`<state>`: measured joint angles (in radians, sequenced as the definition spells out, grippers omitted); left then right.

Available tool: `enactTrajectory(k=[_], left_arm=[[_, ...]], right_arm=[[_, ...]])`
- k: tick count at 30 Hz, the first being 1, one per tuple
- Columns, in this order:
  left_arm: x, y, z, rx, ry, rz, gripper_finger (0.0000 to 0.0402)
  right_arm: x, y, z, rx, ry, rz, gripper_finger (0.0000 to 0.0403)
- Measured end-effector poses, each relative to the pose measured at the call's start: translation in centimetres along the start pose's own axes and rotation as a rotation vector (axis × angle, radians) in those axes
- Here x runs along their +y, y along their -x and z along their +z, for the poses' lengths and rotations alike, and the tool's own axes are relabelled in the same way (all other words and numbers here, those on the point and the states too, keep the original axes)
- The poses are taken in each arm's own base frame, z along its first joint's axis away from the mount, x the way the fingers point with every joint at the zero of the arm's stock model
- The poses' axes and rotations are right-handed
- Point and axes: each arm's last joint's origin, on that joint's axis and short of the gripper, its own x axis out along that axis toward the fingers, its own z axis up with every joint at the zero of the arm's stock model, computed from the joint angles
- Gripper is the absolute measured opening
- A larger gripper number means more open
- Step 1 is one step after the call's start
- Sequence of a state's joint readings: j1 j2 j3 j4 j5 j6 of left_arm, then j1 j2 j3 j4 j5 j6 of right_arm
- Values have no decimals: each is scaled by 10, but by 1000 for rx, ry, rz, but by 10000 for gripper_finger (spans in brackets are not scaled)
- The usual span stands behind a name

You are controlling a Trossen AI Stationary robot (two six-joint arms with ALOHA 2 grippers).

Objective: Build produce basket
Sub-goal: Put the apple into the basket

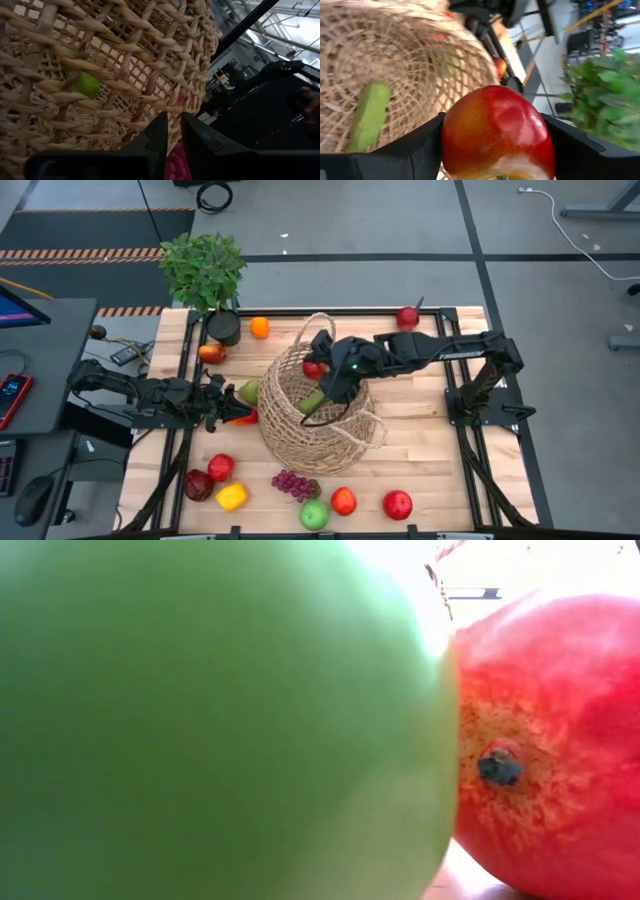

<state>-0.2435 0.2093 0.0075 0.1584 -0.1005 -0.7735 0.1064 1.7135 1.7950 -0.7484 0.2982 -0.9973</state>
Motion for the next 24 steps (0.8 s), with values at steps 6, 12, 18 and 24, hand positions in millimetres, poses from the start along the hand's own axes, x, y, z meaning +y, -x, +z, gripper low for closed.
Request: enactTrajectory(k=[6,12,18,24], left_arm=[[0,0,0,-1,0,-1,62],[0,0,0,0,-1,0,59],[0,0,0,-1,0,-1,60],[0,0,0,-1,0,-1,62]], right_arm=[[7,-8,4,10,64,33,300],[7,-15,3,20,-89,31,300],[0,-21,-11,48,-701,34,300],[-6,-25,-28,65,-1460,128,300]])
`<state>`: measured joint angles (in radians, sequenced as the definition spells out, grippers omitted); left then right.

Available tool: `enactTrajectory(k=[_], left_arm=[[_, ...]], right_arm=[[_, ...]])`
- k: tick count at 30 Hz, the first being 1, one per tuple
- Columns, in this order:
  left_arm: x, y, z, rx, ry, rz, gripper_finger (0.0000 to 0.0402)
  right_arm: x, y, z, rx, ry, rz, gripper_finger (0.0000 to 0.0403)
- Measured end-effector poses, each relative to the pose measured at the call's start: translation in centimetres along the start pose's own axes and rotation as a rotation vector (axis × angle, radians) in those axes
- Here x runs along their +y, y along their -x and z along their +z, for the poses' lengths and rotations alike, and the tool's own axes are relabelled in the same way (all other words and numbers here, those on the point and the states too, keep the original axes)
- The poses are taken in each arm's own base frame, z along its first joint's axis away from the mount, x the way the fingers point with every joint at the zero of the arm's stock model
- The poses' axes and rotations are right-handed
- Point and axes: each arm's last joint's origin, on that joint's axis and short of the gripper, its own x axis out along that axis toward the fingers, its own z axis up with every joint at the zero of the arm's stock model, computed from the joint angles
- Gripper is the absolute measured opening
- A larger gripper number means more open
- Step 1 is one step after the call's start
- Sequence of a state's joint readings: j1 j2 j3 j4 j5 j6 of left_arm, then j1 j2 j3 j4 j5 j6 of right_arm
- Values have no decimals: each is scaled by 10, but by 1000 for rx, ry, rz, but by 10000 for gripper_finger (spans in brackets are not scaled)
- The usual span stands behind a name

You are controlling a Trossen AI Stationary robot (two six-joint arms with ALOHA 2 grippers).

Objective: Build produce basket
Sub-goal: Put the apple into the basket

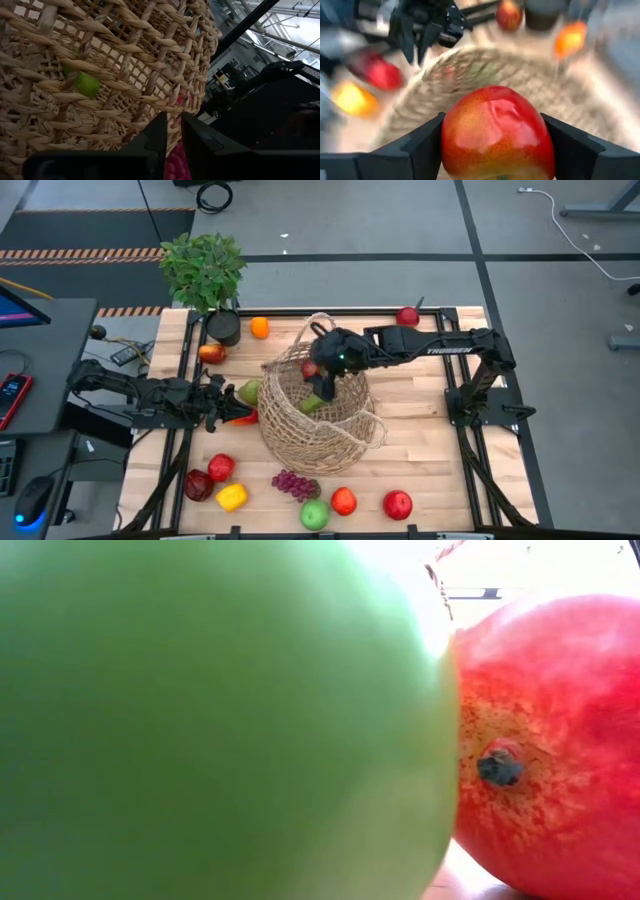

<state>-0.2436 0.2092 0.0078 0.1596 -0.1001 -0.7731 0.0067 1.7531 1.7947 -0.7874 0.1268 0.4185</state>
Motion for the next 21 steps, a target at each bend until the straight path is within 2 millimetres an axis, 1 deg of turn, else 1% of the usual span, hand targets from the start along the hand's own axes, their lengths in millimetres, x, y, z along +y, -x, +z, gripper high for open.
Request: enactTrajectory(k=[2,4,6,11,16,19,21], left_arm=[[0,0,0,0,0,0,60],[0,0,0,0,0,1,58],[0,0,0,0,0,0,57],[0,0,0,-1,0,1,57],[0,0,0,0,0,0,61],[0,0,0,0,0,1,60],[0,0,0,0,0,0,57]], right_arm=[[-8,-1,0,59,-255,29,300],[-17,-1,-2,124,-465,21,300],[-25,-1,-4,191,-591,17,300],[-30,0,-6,297,-601,82,300],[-31,0,-11,321,-565,45,300],[-27,-9,-13,311,-535,29,300],[-21,-21,-13,309,-542,58,300]])
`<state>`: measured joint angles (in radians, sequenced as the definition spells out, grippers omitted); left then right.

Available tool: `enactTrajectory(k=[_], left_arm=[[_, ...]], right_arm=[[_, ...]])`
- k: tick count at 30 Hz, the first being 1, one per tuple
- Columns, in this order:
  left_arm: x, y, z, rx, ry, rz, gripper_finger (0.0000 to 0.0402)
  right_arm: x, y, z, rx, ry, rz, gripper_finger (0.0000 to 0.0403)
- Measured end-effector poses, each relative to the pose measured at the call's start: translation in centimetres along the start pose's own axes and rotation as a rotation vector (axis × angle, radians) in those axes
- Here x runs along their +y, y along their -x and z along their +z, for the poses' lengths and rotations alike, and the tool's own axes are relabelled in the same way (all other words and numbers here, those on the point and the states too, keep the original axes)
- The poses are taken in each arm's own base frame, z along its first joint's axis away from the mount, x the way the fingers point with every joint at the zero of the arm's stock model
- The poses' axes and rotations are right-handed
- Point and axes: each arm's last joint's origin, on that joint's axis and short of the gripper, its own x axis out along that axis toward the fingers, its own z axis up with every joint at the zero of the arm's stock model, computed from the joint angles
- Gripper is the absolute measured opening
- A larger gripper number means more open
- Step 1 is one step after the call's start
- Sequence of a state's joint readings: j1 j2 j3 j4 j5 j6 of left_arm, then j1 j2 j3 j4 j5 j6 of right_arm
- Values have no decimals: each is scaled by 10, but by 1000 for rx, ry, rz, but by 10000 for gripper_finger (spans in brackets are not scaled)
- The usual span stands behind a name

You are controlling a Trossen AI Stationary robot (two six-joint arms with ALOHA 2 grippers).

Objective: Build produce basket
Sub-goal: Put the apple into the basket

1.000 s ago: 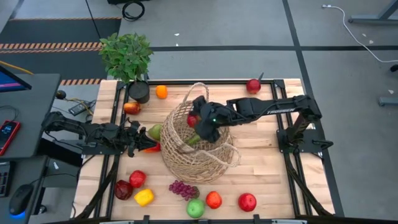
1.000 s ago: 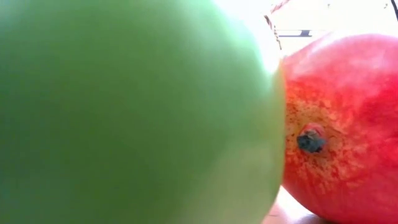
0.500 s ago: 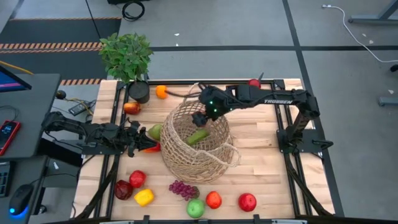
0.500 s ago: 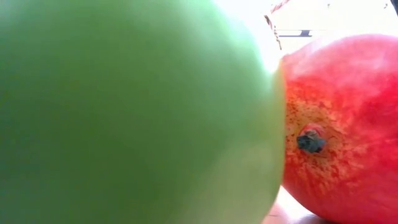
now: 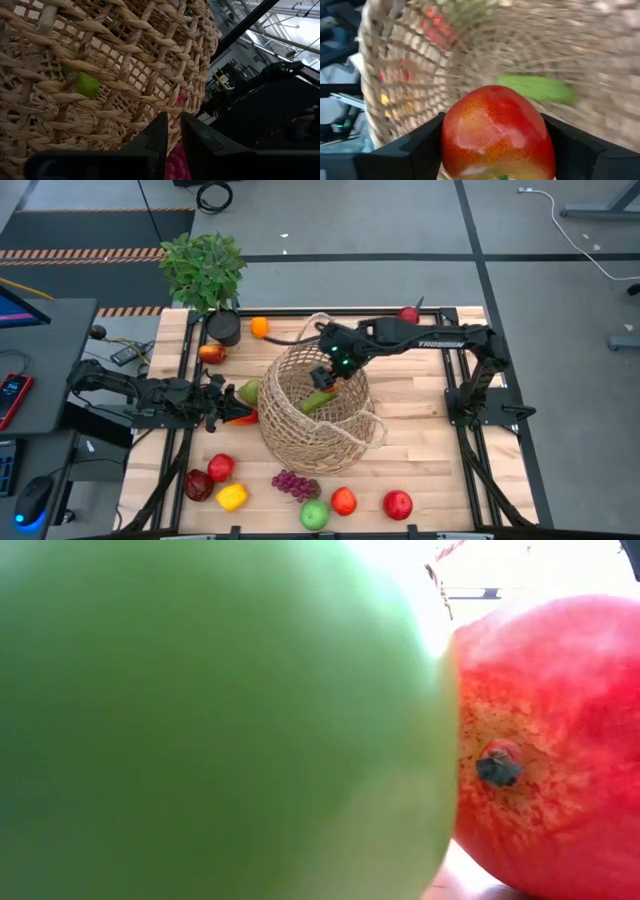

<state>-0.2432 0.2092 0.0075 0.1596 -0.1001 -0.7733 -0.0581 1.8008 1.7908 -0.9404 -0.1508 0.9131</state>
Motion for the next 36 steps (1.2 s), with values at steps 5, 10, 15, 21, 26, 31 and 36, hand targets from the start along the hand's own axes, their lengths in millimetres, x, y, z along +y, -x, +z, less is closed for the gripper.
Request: enactTrajectory(k=[5,10,15,21,26,31,36], left_arm=[[0,0,0,-1,0,-1,57],[0,0,0,-1,0,-1,63],[0,0,0,-1,0,-1,61],[0,0,0,0,0,0,58],[0,0,0,0,0,0,63],[0,0,0,1,-1,1,59],[0,0,0,-1,0,0,59]], right_arm=[[10,-26,4,38,-14,105,300],[0,-46,2,117,-25,34,300],[-6,-58,-3,153,5,-58,300],[-12,-77,-4,125,30,-151,300],[-18,-93,-6,172,61,-181,300],[-19,-97,-7,149,94,-228,300],[-22,-94,-4,220,70,-175,301]])
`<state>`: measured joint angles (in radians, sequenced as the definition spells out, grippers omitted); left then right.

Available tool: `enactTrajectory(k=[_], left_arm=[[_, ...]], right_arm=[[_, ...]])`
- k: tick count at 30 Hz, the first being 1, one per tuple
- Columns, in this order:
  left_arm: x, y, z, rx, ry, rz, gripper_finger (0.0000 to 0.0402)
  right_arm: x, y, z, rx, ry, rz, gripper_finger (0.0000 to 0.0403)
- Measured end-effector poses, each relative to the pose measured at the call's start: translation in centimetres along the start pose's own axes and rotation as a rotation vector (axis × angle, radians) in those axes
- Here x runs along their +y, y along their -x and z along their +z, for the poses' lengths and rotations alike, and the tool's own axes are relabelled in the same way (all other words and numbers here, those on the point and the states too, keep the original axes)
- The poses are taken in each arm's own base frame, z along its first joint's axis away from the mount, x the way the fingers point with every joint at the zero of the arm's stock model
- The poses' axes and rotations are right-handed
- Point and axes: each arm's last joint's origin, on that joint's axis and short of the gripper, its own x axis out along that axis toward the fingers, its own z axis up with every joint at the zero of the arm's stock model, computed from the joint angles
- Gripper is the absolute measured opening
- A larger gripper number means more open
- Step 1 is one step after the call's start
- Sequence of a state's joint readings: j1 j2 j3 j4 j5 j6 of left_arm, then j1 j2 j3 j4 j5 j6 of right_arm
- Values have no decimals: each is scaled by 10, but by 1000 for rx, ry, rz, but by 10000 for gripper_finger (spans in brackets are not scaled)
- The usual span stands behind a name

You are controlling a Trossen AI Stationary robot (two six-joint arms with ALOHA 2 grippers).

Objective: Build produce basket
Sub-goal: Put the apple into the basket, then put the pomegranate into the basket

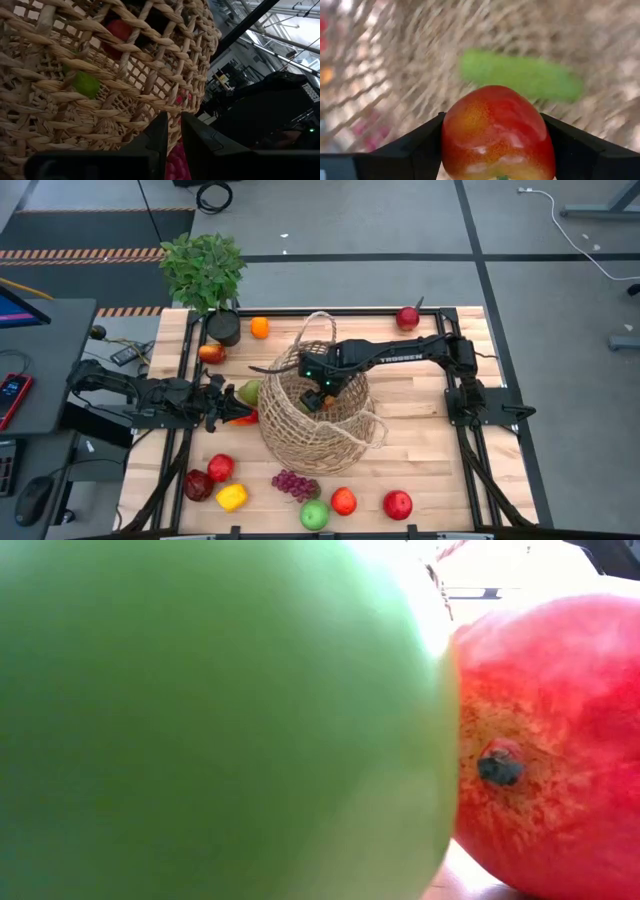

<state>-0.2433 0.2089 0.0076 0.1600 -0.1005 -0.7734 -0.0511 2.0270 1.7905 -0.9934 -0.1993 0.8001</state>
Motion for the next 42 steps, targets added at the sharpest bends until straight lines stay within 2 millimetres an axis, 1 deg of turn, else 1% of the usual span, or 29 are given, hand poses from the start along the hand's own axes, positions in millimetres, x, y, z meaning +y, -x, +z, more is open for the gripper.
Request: enactTrajectory(k=[3,8,11,20,24,27,33,38,42], left_arm=[[0,0,0,0,0,0,62],[0,0,0,0,0,0,61],[0,0,0,1,0,0,58],[0,0,0,1,-1,0,63],[0,0,0,1,-1,0,59],[0,0,0,1,-1,0,56],[0,0,0,0,0,0,59],[0,0,0,1,-1,0,61],[0,0,0,1,-1,0,57]], right_arm=[[-1,0,-2,70,28,40,301],[1,-1,-13,129,105,12,303],[1,-1,-18,165,128,-5,311],[0,-1,-21,180,150,-19,365],[1,3,-21,211,129,23,385],[6,18,-20,214,112,84,388],[20,60,-18,119,150,177,382],[32,104,-17,6,220,271,380],[35,142,-15,-99,271,336,379]])
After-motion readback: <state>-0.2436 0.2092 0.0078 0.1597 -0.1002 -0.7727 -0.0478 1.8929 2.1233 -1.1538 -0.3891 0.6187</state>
